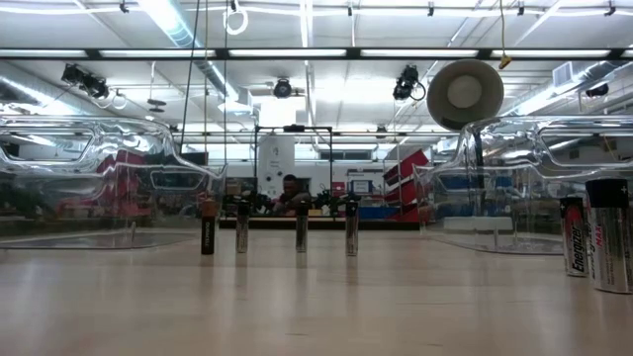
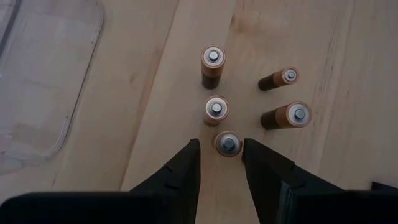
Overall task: Sort batteries
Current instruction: Put the black battery into the left transparent bin
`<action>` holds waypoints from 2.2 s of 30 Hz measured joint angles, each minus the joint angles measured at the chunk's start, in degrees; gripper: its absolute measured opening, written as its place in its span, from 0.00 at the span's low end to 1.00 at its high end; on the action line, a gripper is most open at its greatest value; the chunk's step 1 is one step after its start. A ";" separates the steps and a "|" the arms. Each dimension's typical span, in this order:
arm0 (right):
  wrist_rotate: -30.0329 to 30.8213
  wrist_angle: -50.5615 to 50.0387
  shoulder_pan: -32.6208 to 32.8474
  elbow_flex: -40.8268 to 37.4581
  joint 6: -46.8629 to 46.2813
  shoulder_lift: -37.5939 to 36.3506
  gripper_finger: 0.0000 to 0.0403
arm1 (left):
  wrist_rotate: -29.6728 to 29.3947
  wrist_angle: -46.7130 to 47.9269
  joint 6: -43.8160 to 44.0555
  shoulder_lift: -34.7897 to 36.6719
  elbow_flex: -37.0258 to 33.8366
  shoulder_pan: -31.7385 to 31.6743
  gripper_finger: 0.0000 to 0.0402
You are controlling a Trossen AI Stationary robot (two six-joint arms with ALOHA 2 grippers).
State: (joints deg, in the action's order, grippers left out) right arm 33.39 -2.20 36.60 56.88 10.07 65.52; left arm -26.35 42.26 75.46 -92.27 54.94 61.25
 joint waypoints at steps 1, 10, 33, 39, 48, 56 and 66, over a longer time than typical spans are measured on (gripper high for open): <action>0.00 0.00 0.00 0.00 0.00 0.00 0.01 | 0.00 0.00 0.02 0.00 0.00 0.00 0.30; 0.00 0.00 0.00 0.00 0.00 0.00 0.01 | -2.34 -0.57 0.00 0.00 0.00 0.00 0.30; 0.01 0.00 0.01 0.00 0.00 0.00 0.01 | -1.44 -0.55 0.20 0.00 0.00 0.00 0.30; 0.00 0.00 0.00 0.00 0.00 0.00 0.01 | -1.44 -0.56 0.21 0.00 0.00 -0.02 0.30; 0.00 0.00 0.00 0.00 0.02 0.00 0.01 | -1.45 -0.49 0.23 0.00 0.00 -0.01 0.30; 0.00 0.00 0.00 0.00 0.00 0.00 0.01 | -1.44 -0.50 0.24 0.00 0.00 0.00 0.30; 0.02 0.00 0.00 0.00 0.00 -0.02 0.01 | -1.45 -0.64 0.26 0.00 0.00 -0.01 0.30</action>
State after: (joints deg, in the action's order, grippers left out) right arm 33.40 -2.20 36.60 56.88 10.07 65.50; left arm -27.80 41.62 75.72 -92.27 54.94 61.24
